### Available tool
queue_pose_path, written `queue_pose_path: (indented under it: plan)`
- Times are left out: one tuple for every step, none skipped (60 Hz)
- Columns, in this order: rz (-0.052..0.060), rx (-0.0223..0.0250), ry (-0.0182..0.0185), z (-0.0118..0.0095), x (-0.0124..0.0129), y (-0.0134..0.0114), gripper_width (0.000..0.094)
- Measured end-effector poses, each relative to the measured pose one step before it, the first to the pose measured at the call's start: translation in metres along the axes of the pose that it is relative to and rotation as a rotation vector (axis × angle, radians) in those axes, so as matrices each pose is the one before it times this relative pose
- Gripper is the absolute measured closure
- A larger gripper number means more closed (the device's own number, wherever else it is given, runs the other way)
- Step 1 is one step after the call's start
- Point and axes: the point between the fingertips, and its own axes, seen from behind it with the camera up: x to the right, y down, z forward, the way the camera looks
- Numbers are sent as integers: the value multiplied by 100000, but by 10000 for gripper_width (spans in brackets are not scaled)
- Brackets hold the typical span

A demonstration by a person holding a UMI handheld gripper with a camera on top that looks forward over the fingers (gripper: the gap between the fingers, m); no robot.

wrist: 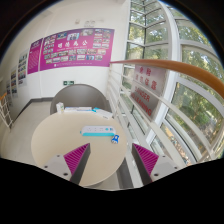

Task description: Unplug charger

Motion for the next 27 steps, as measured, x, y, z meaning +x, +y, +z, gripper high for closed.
queue_pose_path:
  plan:
    - [-168,-74,371,-768,-146,184,78]
    - [-137,-52,336,-749,-154,171,80]
    - [14,-53,142,-705,-78,59,81]
    - [84,163,242,-1114,-58,195,82]
    - [118,189,192,-636,-169,101,82]
    - [102,276,138,-634,-318,99,81]
    - [26,216,-47,-544,-142,50,80]
    - [-112,97,-37,-572,-164,105,81]
    - [-194,-67,-1,-566,-171,138,82]
    - [-334,-60,62,-486,-143,112,79]
    - [-440,61,58,-470,-145,108,79]
    - [-450,103,-5,-437,-137,103,79]
    - [-404,163,-7,-415,-127,73,79]
    - [-359,378,-36,-408,-50,226,78]
    - [-474,239,231,-363,-204,-43,78]
    - [-407,213,125,-263,-71,-25,78]
    - [-210,161,74,-223,-87,26,78]
    - [-15,86,5,-213,-103,12,78]
    - [123,58,-36,-198,-102,16,78]
    - [237,-15,-58,-211,-133,11,78]
    - [279,-50,-85,-376,-133,217,80]
    - [365,-104,-221,-230,-140,25,79]
    - [388,43,-166,-111,-150,-52,79]
    - [216,50,-163,-186,-129,-15,80]
    - [232,43,-146,-154,-132,-3,80]
    - [237,52,-211,-109,-126,21,79]
    - [147,62,-170,-104,-80,9,80]
